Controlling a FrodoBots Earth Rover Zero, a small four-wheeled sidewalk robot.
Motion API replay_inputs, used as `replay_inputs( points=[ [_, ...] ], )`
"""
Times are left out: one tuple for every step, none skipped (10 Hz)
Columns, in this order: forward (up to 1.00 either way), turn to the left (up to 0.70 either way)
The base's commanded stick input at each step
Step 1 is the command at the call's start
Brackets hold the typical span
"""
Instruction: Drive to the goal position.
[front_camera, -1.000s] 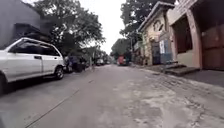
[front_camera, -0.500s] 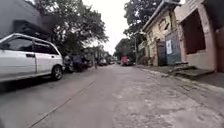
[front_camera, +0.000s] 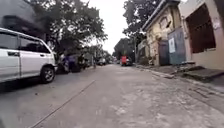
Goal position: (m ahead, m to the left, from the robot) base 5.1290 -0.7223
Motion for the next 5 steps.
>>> replay_inputs(
  points=[
    [1.00,0.00],
    [1.00,0.00],
    [1.00,0.00],
    [1.00,0.00],
    [1.00,0.00]
  ],
)
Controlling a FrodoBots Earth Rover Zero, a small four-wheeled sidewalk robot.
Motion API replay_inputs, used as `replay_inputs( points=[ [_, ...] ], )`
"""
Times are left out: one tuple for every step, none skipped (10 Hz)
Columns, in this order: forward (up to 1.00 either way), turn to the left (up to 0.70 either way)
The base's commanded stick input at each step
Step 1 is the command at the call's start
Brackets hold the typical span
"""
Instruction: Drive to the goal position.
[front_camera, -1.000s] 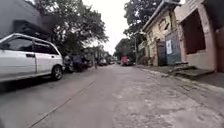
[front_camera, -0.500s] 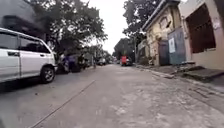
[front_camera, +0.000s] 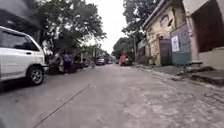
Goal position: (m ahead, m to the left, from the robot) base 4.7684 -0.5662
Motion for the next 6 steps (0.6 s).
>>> replay_inputs(
  points=[
    [1.00,0.00],
    [1.00,0.00],
    [1.00,0.00],
    [1.00,0.00],
    [1.00,0.00],
    [1.00,0.00]
  ],
)
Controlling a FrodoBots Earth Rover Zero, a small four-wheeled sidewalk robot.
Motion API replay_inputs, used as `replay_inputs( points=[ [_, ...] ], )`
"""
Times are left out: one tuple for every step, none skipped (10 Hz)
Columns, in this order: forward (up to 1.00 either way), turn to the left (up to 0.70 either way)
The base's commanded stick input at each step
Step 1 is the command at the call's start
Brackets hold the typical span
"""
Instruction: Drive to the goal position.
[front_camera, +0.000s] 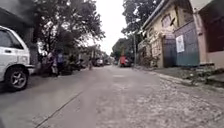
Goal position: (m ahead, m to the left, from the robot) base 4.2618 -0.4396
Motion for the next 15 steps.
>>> replay_inputs(
  points=[
    [1.00,0.00],
    [1.00,0.00],
    [1.00,0.00],
    [1.00,0.00],
    [1.00,0.00],
    [1.00,0.00],
    [1.00,0.00],
    [1.00,0.00],
    [1.00,0.00],
    [1.00,0.00],
    [1.00,0.00],
    [1.00,0.00],
    [1.00,0.00],
    [1.00,0.00],
    [1.00,0.00]
  ],
)
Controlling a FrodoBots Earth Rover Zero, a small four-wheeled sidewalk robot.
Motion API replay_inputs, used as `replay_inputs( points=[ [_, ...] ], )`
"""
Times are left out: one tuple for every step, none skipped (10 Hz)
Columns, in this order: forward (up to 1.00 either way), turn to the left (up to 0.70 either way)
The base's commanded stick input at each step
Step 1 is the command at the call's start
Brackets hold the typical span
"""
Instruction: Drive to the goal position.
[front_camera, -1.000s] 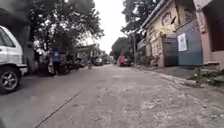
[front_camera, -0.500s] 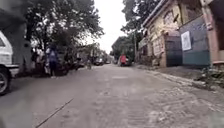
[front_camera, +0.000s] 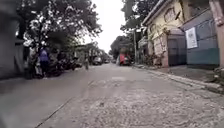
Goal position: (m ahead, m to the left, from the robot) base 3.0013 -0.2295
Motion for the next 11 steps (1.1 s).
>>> replay_inputs(
  points=[
    [1.00,0.00],
    [1.00,0.00],
    [1.00,0.00],
    [1.00,0.00],
    [1.00,0.00],
    [1.00,0.00],
    [1.00,0.00],
    [1.00,0.00],
    [1.00,0.00],
    [1.00,0.00],
    [1.00,0.00]
  ],
)
